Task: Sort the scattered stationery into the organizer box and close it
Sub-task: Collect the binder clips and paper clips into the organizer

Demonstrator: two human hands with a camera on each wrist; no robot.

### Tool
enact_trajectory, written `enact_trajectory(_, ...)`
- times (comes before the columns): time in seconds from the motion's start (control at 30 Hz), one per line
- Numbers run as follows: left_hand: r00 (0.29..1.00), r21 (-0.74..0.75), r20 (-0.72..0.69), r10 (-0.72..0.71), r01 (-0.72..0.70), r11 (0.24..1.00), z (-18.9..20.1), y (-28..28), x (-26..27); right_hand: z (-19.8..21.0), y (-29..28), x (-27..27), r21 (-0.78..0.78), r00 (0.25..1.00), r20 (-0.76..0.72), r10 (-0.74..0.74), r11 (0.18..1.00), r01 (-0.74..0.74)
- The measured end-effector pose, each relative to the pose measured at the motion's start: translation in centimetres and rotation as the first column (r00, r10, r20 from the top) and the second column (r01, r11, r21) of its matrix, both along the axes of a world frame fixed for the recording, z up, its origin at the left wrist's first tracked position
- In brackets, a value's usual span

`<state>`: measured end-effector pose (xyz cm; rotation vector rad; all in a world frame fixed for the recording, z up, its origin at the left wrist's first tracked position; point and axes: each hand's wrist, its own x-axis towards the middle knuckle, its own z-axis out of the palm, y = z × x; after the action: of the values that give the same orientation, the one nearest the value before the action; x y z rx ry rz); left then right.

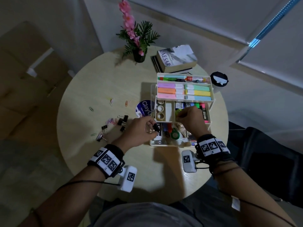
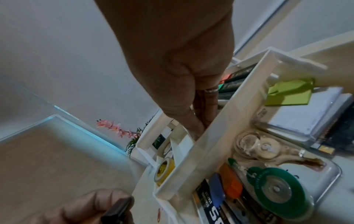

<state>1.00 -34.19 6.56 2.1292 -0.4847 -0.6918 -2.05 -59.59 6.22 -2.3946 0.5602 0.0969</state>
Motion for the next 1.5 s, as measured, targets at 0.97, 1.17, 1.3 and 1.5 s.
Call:
enact_trajectory(0.97, 0.984, 0.306, 0.131, -0.120, 0.074, 0.949, -4.7, -12.5, -5.9, -0.1, -5.2, 0.0, -0.027, 0.877, -0.064, 0.475, 0.878, -0.478)
enact_trajectory(1.17, 0.979, 0.406, 0.105, -0.177, 0.120, 0.906, -4.9, -13.7, -5.7, -0.8, -4.7, -0.3, -0.063, 0.887, 0.022, 0.460, 0.887, -0.458)
enact_trajectory(1.3, 0.970, 0.438, 0.090, -0.225, 0.164, 0.884, -5.2, -14.1, -5.7, -1.1, -3.9, -0.1, -0.085, 0.861, 0.056, 0.506, 0.861, -0.501)
enact_trajectory(1.5, 0.978, 0.393, 0.093, -0.186, 0.136, 0.910, -5.4, -13.7, -5.8, 0.0, -4.2, 1.3, -0.003, 0.834, -0.027, 0.552, 0.834, -0.552)
